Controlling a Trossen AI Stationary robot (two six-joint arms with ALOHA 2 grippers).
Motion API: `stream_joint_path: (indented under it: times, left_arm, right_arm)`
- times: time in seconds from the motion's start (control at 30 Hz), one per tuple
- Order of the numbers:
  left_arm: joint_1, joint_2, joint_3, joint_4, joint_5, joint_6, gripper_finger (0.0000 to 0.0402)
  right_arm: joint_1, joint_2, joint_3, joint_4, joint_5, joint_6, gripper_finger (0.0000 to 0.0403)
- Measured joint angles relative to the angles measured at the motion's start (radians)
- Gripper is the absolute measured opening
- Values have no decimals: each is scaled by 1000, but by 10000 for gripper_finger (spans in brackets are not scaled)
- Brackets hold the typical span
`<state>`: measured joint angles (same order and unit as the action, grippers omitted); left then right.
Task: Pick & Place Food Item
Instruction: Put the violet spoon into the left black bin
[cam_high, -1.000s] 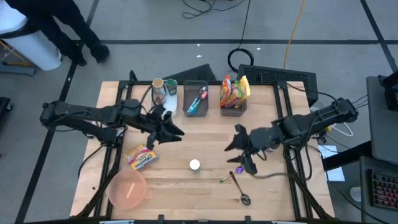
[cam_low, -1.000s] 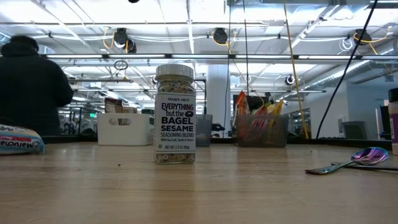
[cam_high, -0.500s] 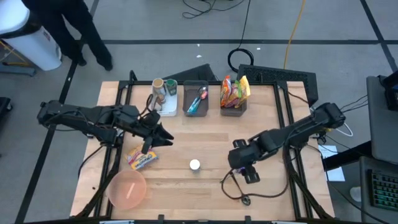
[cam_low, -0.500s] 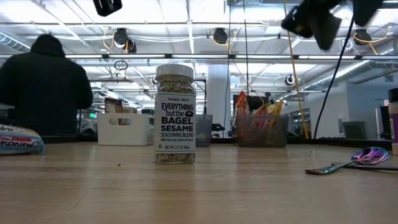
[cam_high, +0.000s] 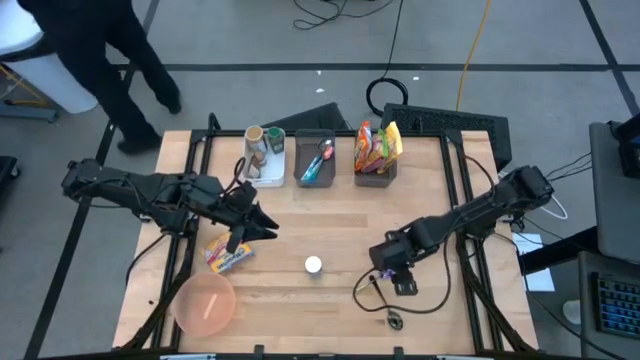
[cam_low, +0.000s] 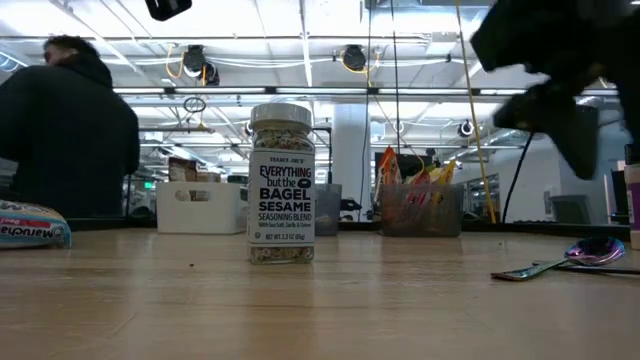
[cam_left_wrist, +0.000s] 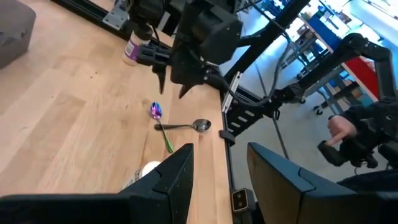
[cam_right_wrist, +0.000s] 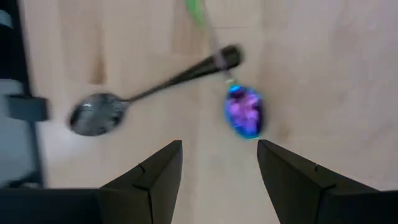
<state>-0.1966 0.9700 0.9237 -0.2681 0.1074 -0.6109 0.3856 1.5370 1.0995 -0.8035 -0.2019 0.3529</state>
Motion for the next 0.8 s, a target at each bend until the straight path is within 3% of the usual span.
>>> stream_joint_path:
  times: [0.13,0.3,0.53,0.67,0.8]
  left_arm:
    - [-16,0,0,-1,-6,-1,157]
    - [-32,0,0,-1,-35,-1,157]
    - [-35,0,0,0,-66,4,157]
    - [-35,0,0,0,-67,4,157]
    - [-34,19,0,4,-97,7,157]
  right_arm:
    - [2,-66,-130,166,-72,171,201]
    - [-6,-217,-318,380,-60,387,201]
    - [-20,-361,-540,517,-60,696,201]
    - [-19,-386,-602,649,-33,802,201]
    - [-20,-377,-606,667,18,840,201]
